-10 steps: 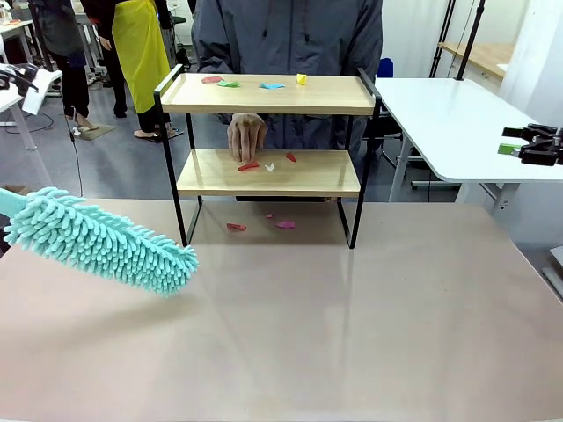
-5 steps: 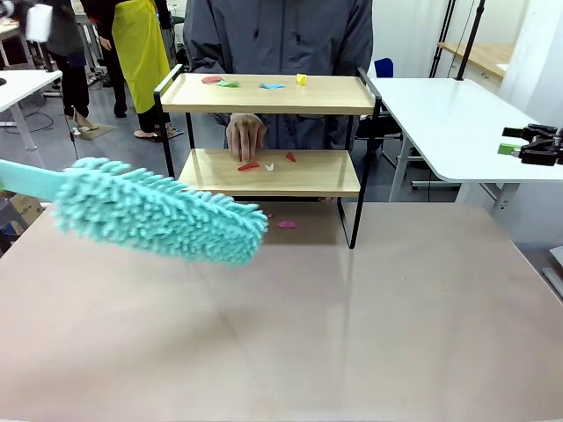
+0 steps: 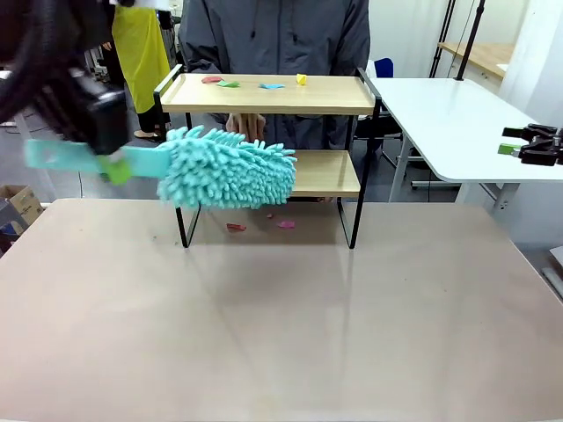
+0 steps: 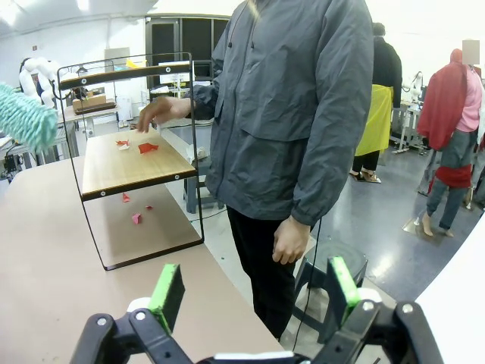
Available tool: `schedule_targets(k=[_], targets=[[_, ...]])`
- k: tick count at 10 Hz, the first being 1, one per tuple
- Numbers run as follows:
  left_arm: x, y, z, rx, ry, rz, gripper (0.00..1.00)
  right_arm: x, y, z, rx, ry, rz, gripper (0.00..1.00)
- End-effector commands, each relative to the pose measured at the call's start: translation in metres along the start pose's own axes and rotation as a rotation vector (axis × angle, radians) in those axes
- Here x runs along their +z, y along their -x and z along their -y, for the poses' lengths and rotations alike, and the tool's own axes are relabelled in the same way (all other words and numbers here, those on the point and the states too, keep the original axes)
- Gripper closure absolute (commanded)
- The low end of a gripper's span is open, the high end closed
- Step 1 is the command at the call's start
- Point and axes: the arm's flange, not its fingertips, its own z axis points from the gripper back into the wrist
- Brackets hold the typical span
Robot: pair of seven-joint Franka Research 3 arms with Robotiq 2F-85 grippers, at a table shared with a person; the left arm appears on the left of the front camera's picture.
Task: Clean the shelf.
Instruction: Clean the specific section of the Shelf indicated by the human with the Duster.
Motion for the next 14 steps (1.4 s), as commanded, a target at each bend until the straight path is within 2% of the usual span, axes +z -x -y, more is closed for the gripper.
schedule_targets(k=[1, 2, 3, 6, 9, 14], targets=[[-0.018, -0.017, 0.018, 0.053, 0.040, 0.075, 0.87, -0.001, -0.003, 0.000, 0.005, -0.005, 0.000, 0.00], [-0.028, -0.021, 0.020, 0.060, 0.065, 0.061, 0.87, -0.001, -0.003, 0.000, 0.005, -0.005, 0.000, 0.00], [-0.007, -0.010, 0.012, 0.040, 0.012, 0.037, 0.87, -0.001, -0.003, 0.000, 0.005, -0.005, 0.000, 0.00], [-0.007, -0.010, 0.012, 0.040, 0.012, 0.037, 0.87, -0.001, -0.003, 0.000, 0.005, -0.005, 0.000, 0.00], [-0.044, -0.037, 0.041, 0.084, 0.058, 0.054, 0.87, -0.001, -0.003, 0.000, 0.005, -0.005, 0.000, 0.00], [-0.092, -0.066, 0.084, 0.250, 0.007, 0.241, 0.87, -0.001, -0.003, 0.000, 0.005, -0.005, 0.000, 0.00]])
